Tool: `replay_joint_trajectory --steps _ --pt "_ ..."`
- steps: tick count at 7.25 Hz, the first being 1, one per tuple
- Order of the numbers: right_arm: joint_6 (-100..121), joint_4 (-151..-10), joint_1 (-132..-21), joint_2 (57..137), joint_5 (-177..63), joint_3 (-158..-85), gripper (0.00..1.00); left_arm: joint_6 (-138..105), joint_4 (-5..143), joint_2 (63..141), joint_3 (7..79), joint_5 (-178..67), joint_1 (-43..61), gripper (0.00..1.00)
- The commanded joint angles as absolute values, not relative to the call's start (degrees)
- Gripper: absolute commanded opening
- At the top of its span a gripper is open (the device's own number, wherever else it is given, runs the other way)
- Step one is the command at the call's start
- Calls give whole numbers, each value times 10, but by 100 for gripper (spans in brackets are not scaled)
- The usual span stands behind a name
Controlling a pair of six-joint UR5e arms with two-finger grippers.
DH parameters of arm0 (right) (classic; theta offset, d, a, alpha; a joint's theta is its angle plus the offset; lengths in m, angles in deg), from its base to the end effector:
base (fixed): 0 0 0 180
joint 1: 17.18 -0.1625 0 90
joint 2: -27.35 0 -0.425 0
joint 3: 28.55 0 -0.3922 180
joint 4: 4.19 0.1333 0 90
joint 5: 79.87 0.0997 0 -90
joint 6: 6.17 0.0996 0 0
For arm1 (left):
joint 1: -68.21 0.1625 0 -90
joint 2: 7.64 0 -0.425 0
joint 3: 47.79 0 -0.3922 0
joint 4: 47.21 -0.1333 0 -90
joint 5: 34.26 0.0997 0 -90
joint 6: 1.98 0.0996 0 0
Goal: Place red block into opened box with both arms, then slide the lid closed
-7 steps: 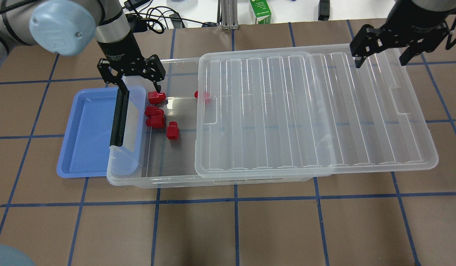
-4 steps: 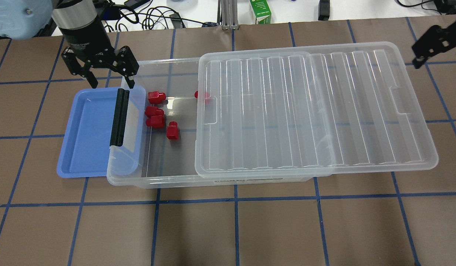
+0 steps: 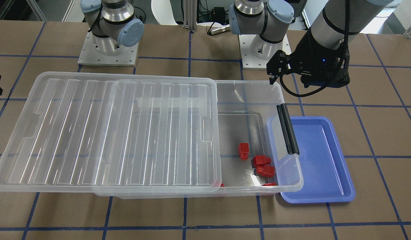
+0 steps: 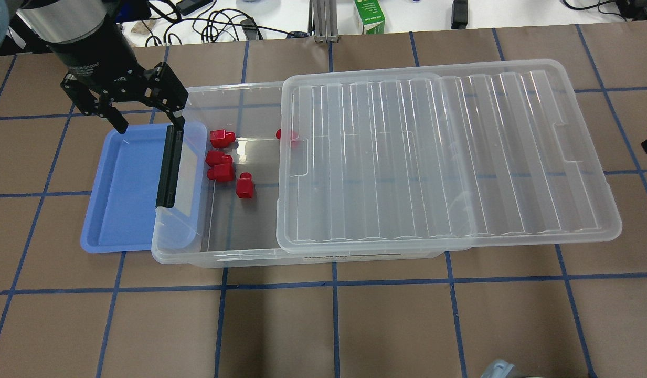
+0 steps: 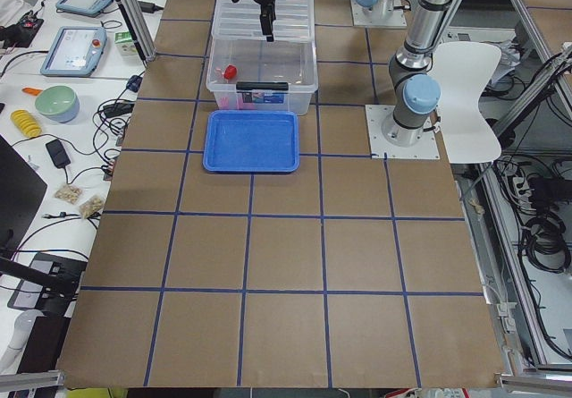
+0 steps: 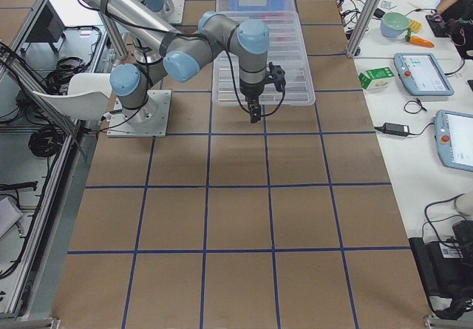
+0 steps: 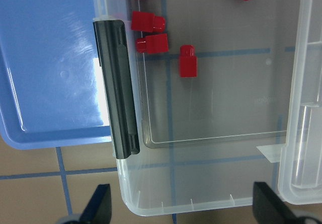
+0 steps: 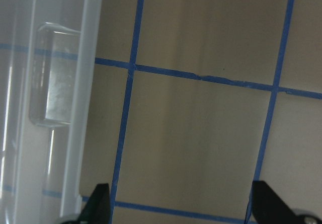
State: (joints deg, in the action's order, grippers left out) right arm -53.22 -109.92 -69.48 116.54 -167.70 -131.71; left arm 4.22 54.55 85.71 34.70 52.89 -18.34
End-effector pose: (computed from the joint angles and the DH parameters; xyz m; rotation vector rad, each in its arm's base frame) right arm -0.1908 -0.4710 0.3964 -0.2563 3.1229 -0.0756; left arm -0.1078 -0.5091 0.5034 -0.0687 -3.0739 -0.1971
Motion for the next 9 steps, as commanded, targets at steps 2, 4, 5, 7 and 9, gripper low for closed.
replay_joint_trajectory --steps 2,4,5,7,9 --pt "-506 -1170 -701 1135 -1672 -1360 100 44 540 853 353 535 -181 100" --pt "-434 -1174 -731 1132 -1672 -1360 100 48 547 848 352 556 -183 100" --pt "-423 -1181 -752 1130 -1673 -1362 100 50 546 853 354 557 -185 100" --pt "-417 -1187 -773 1132 -1676 -1365 100 44 541 855 363 557 -185 100" --pt "-353 -1188 -822 1133 -1675 -1364 100 48 540 853 366 556 -185 100"
